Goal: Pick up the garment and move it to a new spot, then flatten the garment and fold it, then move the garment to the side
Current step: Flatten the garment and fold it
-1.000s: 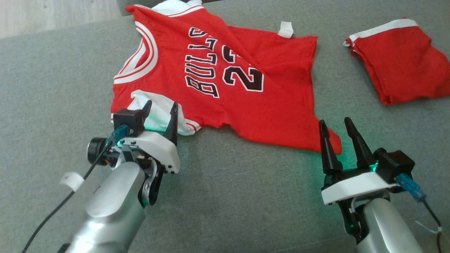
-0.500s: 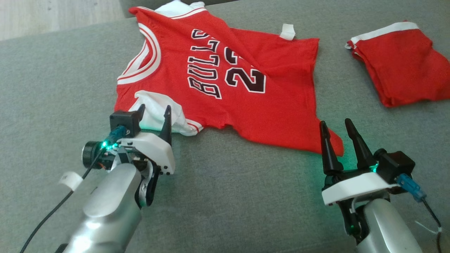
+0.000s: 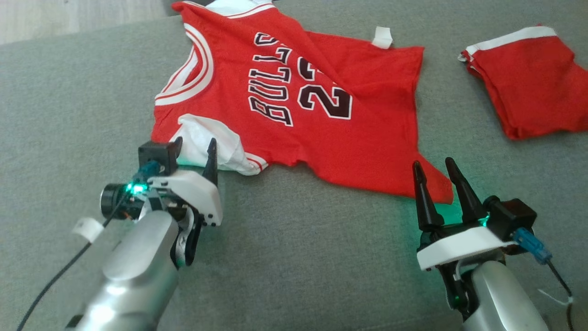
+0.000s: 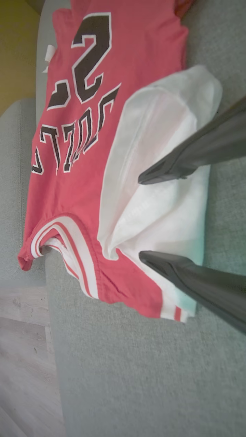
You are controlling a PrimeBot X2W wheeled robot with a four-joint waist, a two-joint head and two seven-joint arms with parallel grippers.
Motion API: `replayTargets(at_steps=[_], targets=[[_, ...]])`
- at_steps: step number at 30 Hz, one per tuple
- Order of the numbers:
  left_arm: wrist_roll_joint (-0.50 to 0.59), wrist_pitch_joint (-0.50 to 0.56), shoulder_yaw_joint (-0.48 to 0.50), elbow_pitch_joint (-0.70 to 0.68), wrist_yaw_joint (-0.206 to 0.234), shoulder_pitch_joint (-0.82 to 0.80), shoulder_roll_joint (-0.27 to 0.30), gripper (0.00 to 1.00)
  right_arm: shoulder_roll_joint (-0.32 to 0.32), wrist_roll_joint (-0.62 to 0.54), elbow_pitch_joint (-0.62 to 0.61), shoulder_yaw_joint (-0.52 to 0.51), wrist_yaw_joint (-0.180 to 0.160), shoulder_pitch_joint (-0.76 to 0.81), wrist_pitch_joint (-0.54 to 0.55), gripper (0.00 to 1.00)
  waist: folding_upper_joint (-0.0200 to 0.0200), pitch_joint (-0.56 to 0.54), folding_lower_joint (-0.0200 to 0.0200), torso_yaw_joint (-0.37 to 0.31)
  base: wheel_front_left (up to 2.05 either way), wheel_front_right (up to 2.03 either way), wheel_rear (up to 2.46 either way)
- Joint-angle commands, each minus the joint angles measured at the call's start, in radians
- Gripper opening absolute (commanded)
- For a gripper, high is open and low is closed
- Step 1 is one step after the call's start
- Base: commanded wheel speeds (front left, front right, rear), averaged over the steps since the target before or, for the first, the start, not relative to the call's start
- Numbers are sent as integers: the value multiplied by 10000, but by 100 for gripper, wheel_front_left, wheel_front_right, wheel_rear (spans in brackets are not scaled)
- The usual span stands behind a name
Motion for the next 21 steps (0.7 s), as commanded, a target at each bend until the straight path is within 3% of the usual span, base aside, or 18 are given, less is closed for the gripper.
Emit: replayTargets(at_steps=[1, 17, 18, 19, 20, 21], targets=[[-54, -13, 257, -232, -47, -562, 174, 100, -14, 82, -263, 238, -9, -256, -107, 100, 0, 19, 0, -43, 0, 0, 0], [-417, 550, 187, 399, -204, -734, 71, 100, -14, 187, -305, 295, -9, -353, -107, 100, 0, 97, 0, -175, 0, 0, 0], [-450, 614, 170, 449, -249, -742, 62, 54, -14, 193, -308, 305, -9, -359, -107, 100, 0, 102, 0, -172, 0, 0, 0], [-465, 648, 153, 488, -288, -758, 62, 17, -14, 198, -313, 316, -9, -365, -107, 100, 0, 112, 0, -172, 0, 0, 0], [-470, 656, 138, 521, -316, -775, 67, 0, -14, 202, -320, 326, -9, -373, -107, 100, 0, 120, 0, -172, 0, 0, 0], [-476, 633, 135, 543, -341, -795, 70, 0, -14, 208, -326, 331, -9, -380, -107, 100, 0, 125, 0, -172, 0, 0, 0]])
